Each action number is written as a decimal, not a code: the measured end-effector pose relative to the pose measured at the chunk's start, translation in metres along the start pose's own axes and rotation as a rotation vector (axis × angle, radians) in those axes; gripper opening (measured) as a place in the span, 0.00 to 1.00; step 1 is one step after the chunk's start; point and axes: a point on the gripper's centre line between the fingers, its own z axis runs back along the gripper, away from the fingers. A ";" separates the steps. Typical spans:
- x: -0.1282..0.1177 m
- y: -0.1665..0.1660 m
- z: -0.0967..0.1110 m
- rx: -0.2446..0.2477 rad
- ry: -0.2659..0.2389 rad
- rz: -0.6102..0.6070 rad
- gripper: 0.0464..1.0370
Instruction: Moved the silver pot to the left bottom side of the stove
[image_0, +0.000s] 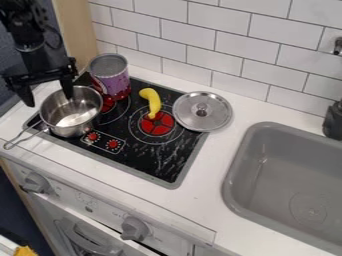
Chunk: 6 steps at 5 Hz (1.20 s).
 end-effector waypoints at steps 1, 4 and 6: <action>-0.005 0.002 -0.019 0.016 0.033 -0.018 0.96; -0.004 0.003 -0.038 0.043 0.057 -0.002 0.33; -0.007 0.007 -0.030 0.048 0.053 0.017 0.05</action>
